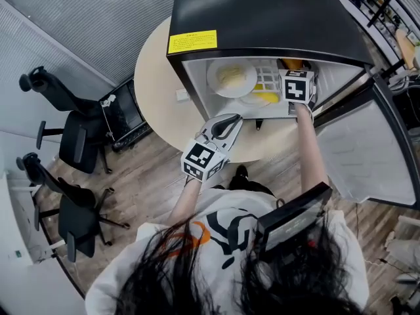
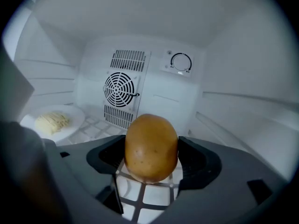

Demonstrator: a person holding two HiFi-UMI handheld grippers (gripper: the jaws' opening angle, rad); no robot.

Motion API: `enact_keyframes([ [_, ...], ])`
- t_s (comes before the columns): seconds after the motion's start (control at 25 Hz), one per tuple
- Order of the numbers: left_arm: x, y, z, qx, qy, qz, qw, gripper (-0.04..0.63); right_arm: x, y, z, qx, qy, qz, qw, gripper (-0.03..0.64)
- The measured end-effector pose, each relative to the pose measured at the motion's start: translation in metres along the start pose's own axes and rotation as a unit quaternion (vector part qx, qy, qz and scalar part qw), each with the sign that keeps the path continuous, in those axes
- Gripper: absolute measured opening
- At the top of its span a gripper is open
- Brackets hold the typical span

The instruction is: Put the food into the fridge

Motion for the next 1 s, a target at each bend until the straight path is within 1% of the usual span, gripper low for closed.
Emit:
enact_keyframes([
  [0.08, 0.000, 0.001, 0.001, 0.000, -0.001, 0.002, 1.0000, 0.015, 0.001, 0.001, 0.001, -0.006, 0.002, 0.005, 1.000, 0.339],
  [0.16, -0.001, 0.002, 0.000, 0.000, -0.003, 0.004, 1.0000, 0.015, 0.001, 0.001, 0.000, 0.001, 0.005, 0.005, 1.000, 0.339],
  [0.28, -0.002, 0.004, 0.000, 0.000, -0.005, 0.005, 1.0000, 0.015, -0.003, 0.000, -0.002, 0.014, 0.007, -0.012, 1.000, 0.351],
  [0.44, -0.002, 0.004, 0.000, 0.000, -0.006, 0.005, 1.0000, 0.015, -0.015, 0.001, -0.003, 0.037, -0.005, -0.024, 0.999, 0.353],
  [0.6, -0.002, 0.003, -0.004, 0.001, -0.001, 0.003, 1.0000, 0.015, -0.037, 0.005, 0.000, 0.076, -0.035, -0.045, 0.995, 0.353],
  [0.76, -0.003, 0.003, -0.007, 0.002, 0.004, 0.004, 1.0000, 0.015, -0.057, 0.009, 0.007, 0.116, -0.077, -0.076, 0.987, 0.351],
  [0.88, -0.006, 0.001, -0.012, 0.000, 0.008, 0.001, 1.0000, 0.015, -0.078, 0.012, 0.014, 0.116, -0.094, -0.089, 0.985, 0.351],
  [1.0, -0.011, -0.001, -0.015, -0.003, 0.007, -0.006, 1.0000, 0.015, -0.099, 0.015, 0.022, 0.093, -0.114, -0.102, 0.984, 0.351],
])
Point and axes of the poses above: the fingertips, and each gripper's own axes: x forward along the fingers, z to its left, y out of its underside, the point moved 6 cm from there along -x, backward along the fingers, and after that the axes turned 3 degrees about z, right-handed, at the moved point
